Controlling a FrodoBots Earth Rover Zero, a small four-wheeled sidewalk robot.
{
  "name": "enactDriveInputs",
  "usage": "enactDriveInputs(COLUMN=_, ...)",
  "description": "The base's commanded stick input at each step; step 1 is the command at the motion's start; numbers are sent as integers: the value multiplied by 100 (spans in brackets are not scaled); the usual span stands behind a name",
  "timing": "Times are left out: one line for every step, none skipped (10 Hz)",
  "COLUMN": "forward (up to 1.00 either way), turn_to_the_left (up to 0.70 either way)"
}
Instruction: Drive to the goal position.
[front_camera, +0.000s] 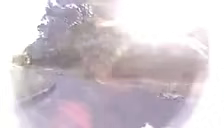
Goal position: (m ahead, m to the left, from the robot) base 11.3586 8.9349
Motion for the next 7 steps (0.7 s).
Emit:
enactDriveInputs(forward=70, turn_to_the_left=14)
enactDriveInputs(forward=70, turn_to_the_left=14)
enactDriveInputs(forward=70, turn_to_the_left=14)
enactDriveInputs(forward=70, turn_to_the_left=14)
enactDriveInputs(forward=70, turn_to_the_left=14)
enactDriveInputs(forward=70, turn_to_the_left=14)
enactDriveInputs(forward=70, turn_to_the_left=14)
